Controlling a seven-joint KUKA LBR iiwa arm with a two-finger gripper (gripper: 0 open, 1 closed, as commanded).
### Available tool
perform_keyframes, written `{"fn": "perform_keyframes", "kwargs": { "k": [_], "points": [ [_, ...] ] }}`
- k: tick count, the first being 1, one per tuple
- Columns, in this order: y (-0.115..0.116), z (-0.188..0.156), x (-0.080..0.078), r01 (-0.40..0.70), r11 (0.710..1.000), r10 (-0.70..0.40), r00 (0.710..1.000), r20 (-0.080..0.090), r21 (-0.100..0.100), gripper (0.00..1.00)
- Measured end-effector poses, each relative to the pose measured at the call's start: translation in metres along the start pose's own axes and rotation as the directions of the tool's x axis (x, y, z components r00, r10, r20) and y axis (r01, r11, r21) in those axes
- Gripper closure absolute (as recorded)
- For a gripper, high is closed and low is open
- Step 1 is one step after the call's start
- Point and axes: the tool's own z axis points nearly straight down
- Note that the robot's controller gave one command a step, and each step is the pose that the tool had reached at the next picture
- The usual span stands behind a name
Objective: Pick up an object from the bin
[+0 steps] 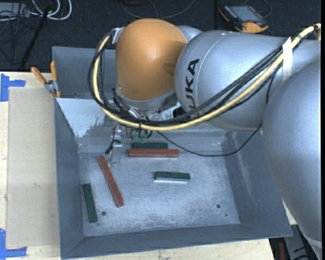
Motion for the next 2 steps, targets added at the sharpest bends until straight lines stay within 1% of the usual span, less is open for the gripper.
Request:
{"fn": "perform_keyframes", "kwargs": {
  "k": [1, 2],
  "points": [
    [-0.087, 0.169, 0.001, 0.245, 0.97, -0.245, 0.97, -0.008, 0.0, 0.0],
    [-0.204, 0.144, 0.038, 0.236, 0.972, -0.236, 0.972, -0.004, 0.003, 0.0]
  ]
}}
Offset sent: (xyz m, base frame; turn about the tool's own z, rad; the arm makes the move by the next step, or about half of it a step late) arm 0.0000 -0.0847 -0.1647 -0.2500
